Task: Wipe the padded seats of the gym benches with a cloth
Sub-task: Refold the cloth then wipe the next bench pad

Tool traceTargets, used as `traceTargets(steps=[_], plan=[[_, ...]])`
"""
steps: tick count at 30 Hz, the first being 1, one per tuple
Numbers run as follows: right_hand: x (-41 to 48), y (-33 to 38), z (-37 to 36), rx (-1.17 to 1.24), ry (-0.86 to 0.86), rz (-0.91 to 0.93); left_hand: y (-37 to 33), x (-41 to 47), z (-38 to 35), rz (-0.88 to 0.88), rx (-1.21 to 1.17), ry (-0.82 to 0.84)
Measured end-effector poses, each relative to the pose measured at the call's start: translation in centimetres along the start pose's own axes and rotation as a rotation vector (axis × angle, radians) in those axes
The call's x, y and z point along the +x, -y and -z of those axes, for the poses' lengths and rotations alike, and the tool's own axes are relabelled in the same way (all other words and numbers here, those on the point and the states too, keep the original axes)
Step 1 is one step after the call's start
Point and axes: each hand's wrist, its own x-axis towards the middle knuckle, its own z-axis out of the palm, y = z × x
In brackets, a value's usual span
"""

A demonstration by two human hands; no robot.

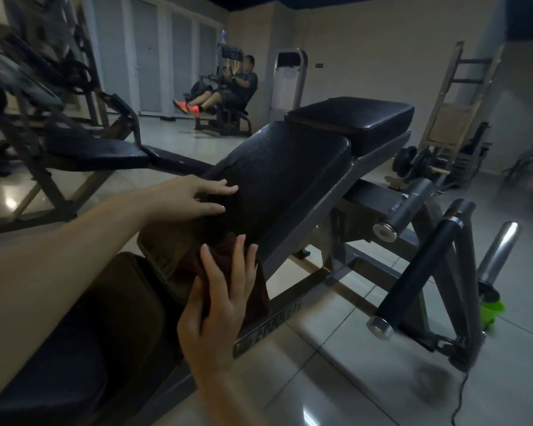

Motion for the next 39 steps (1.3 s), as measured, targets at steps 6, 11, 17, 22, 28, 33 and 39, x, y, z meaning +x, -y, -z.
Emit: traceTargets(steps=[6, 11, 17, 22, 28, 33, 39], plan=[[-0.4, -1.3, 1.0, -0.182, 0.259, 0.429, -0.4, -0.9, -0.5, 0.062, 0.056, -0.015], [4.4, -2.2, 2.3, -0.266, 0.518, 0.706, -0.1, -1.3, 0.1, 0.136, -0.027, -0.025], [8.5, 0.1, 3.1, -0.425, 0.999, 0.647, -1.5, -1.6, 1.0, 0.164, 0.025, -0.015], [13.3, 1.8, 2.4, -0.619, 1.025, 0.636, -1.1, -1.9, 2.1, 0.167, -0.106, -0.062], [20.9, 0.9, 2.1, -0.715, 0.998, 0.435, 2.2, -1.0, 2.6, 0.22, -0.273, -0.155], [20.8, 1.2, 3.6, -0.832, 1.075, 0.487, 2.0, 0.1, 2.7, 0.183, -0.255, -0.179], [16.3, 0.5, 5.3, -0.614, 0.933, 0.436, 1.0, 1.1, 2.5, 0.077, -0.237, -0.204]])
